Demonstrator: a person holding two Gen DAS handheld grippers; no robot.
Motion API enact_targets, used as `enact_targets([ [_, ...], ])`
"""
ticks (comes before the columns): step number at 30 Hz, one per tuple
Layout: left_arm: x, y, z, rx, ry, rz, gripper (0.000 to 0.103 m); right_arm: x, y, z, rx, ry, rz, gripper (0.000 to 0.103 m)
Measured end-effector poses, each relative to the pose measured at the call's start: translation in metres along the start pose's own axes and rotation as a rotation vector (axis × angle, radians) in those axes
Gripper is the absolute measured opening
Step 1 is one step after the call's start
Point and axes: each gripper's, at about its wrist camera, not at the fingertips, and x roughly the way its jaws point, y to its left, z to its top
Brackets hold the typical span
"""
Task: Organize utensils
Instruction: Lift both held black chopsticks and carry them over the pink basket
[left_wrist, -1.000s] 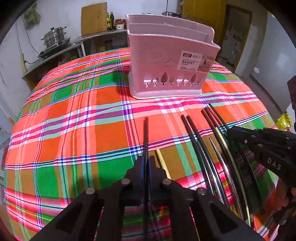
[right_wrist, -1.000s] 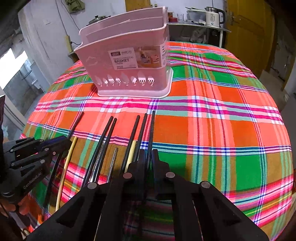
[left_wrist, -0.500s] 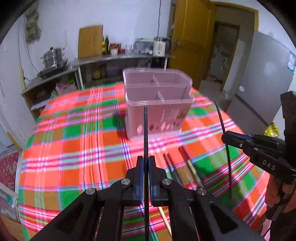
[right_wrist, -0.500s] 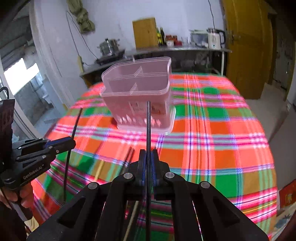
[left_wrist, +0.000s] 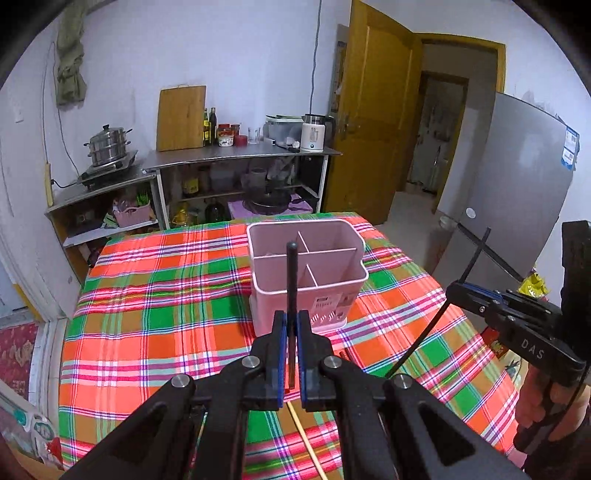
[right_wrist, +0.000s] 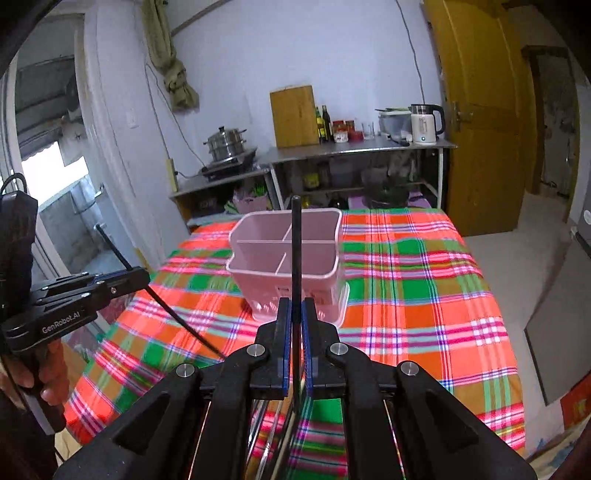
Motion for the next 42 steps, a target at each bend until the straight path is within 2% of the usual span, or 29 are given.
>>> enact_targets([
  [10,0.004,0.0,0.037,-0.017,-0.013,-0.038,0.005,-0.002,-0.001,0.027,0.026,-0.068,0.018,0.005],
  [19,-0.011,0.003,0.09,-0.044,-0.106,-0.059,0.005,-0.008,0.005,0.071,0.06,-0.191,0.048,0.005],
  [24,-0.003,0.011,0.111,-0.058,-0.135,-0.046,0.005,-0.004,0.007,0.096,0.078,-0.251,0.061,0.005],
  [29,0.013,0.023,0.122,-0.074,-0.141,-0.049,0.005,0.015,0.009,0.104,0.088,-0.258,0.067,0.005],
  [32,0.03,0.028,0.117,-0.08,-0.122,-0.055,0.005,0.032,0.011,0.104,0.088,-0.245,0.072,0.005],
  [42,0.084,0.044,0.091,-0.118,-0.047,-0.081,0.005,0.089,0.005,0.081,0.1,-0.13,0.087,0.005],
])
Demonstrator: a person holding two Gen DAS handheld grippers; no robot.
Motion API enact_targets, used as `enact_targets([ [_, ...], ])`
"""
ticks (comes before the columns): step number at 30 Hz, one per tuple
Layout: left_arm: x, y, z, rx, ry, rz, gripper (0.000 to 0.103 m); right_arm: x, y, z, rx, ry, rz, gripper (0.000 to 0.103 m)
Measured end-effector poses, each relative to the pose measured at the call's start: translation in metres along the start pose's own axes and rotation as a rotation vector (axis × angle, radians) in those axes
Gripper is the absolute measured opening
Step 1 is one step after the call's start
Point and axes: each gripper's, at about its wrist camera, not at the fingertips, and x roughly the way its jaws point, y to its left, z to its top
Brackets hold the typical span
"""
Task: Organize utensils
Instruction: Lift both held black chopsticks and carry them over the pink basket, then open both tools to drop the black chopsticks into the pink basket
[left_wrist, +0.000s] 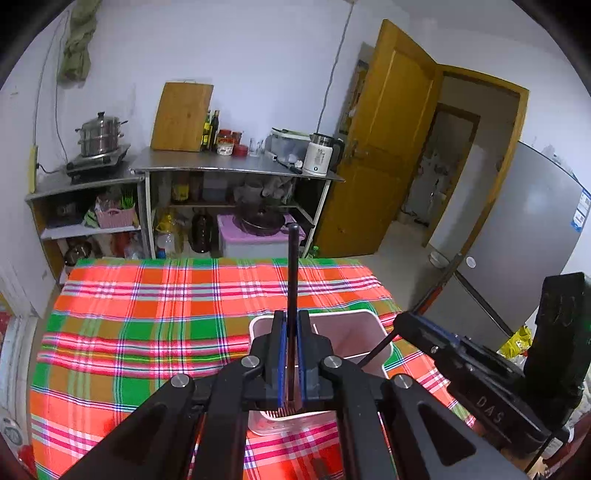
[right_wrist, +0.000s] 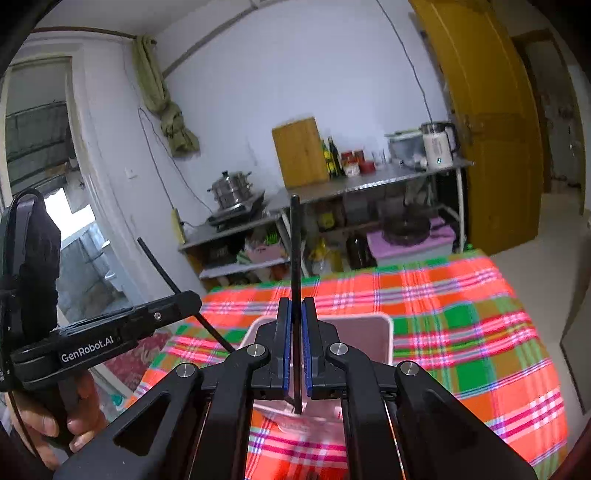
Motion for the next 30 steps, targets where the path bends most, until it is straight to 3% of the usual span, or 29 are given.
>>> enact_targets([
  [6,0.003,0.007,-0.012,-0.015,-0.009,-0.007,0.01,0.011,-0.005,-0.013,0.003,0.04,0.008,0.008],
  [9,-0.005,0.012,-0.014,-0.027,-0.029,-0.008,0.014,0.009,-0.006,-0.015,0.005,0.036,0.009,0.016],
  [13,-0.023,0.016,-0.016,-0.031,-0.075,-0.005,0.015,-0.003,-0.004,-0.015,0.0,0.017,0.011,0.016],
  [22,-0.077,0.016,-0.037,-0.049,-0.16,-0.013,0.019,-0.062,0.003,-0.017,-0.027,-0.068,0.018,0.017],
  [30,-0.103,0.008,-0.088,-0.043,-0.152,-0.03,0.019,-0.109,-0.001,-0.05,-0.042,-0.091,0.01,0.017],
])
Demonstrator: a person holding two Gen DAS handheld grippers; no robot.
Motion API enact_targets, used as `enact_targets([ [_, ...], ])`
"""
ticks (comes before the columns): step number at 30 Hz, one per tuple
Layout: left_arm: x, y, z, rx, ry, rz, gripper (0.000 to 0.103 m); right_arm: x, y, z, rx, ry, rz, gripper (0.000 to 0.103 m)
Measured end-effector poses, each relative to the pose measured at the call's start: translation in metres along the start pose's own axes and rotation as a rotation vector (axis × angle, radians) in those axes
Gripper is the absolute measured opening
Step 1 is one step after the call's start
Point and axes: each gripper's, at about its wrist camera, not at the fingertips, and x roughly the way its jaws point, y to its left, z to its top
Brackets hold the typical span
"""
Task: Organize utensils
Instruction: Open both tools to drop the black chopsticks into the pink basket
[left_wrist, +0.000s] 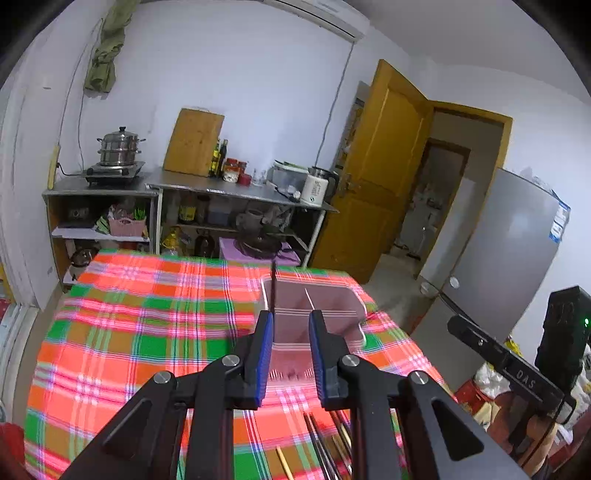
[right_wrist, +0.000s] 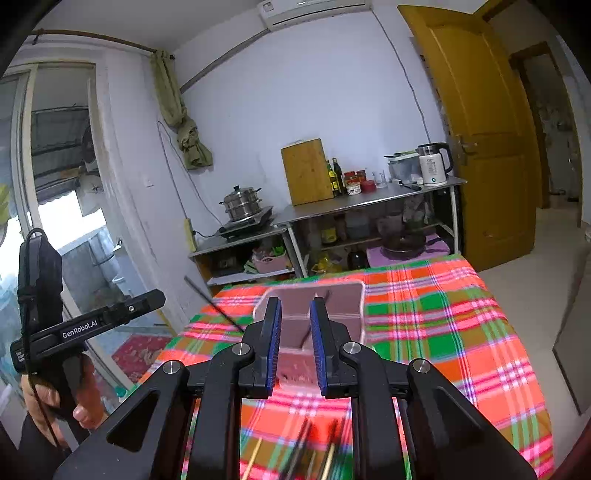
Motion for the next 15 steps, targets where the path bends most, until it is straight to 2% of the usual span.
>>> enact_targets([
  [8,0.004,-0.002,-0.081,-0.012,0.114,-0.023,0.019,-0.018,-0.017,-0.06,0.028,0.102,-0.016,0.017],
  [15,0.024,0.002,-0.133,-0.037,0.236,-0.022,0.019,-0.011,-0.031,-0.111,0.056,0.222,-0.036,0.017],
])
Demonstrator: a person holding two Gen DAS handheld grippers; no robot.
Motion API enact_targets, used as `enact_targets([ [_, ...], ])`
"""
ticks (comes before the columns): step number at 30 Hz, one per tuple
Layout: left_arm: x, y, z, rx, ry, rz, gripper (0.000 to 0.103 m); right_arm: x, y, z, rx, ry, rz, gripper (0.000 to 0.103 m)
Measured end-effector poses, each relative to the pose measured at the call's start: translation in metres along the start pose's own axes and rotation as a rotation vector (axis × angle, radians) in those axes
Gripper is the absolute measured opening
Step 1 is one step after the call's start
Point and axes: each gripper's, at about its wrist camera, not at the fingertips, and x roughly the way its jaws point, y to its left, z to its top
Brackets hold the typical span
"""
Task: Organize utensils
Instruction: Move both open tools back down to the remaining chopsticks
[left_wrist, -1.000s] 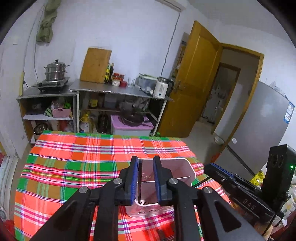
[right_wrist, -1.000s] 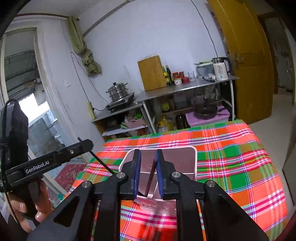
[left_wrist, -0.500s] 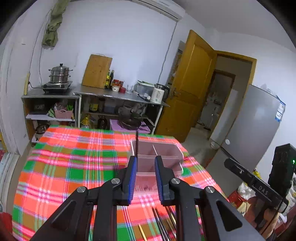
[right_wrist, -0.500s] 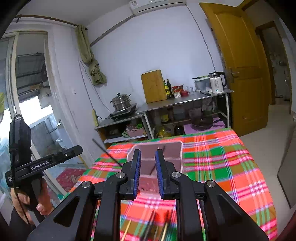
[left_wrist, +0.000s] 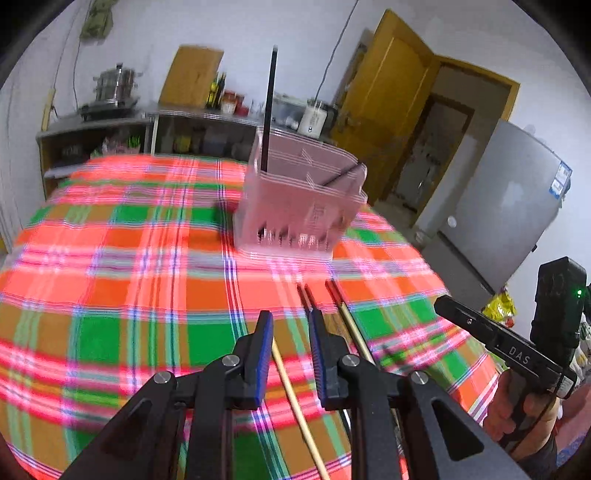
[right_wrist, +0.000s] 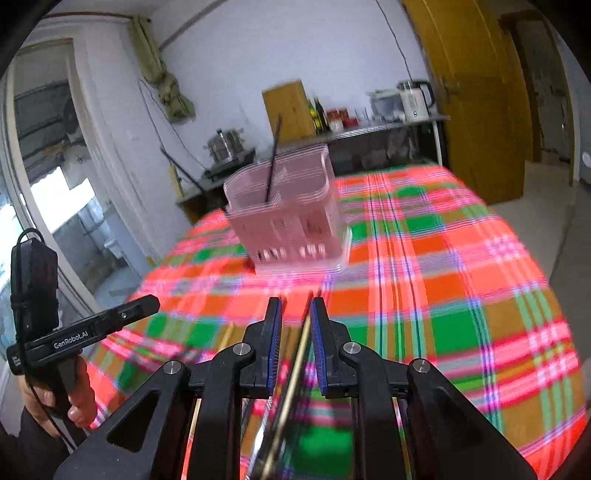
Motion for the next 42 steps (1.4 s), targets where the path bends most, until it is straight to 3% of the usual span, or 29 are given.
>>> enact_targets([
  [7,0.032,0.001,-0.02,-0.019,0.101,0.018,0.019,0.019,0.0,-0.019,-0.004,0.071,0.007,0.012],
  [16,0.059,0.004,-0.025,-0.032,0.169,0.045,0.019,0.056,0.006,-0.035,-0.041,0.19,0.018,0.007],
  [25,0.066,0.003,-0.027,-0.016,0.171,0.055,0.019,0.074,0.001,-0.038,-0.021,0.248,0.037,0.006],
  [30,0.066,0.002,-0.026,-0.009,0.172,0.064,0.019,0.076,-0.002,-0.039,-0.038,0.266,-0.025,0.006],
  [36,0.068,-0.001,-0.026,-0.001,0.171,0.075,0.019,0.067,0.002,-0.034,-0.045,0.232,-0.008,0.006],
  [42,0.068,0.0,-0.026,-0.001,0.174,0.073,0.019,0.08,0.002,-0.035,-0.04,0.263,-0.035,0.006],
])
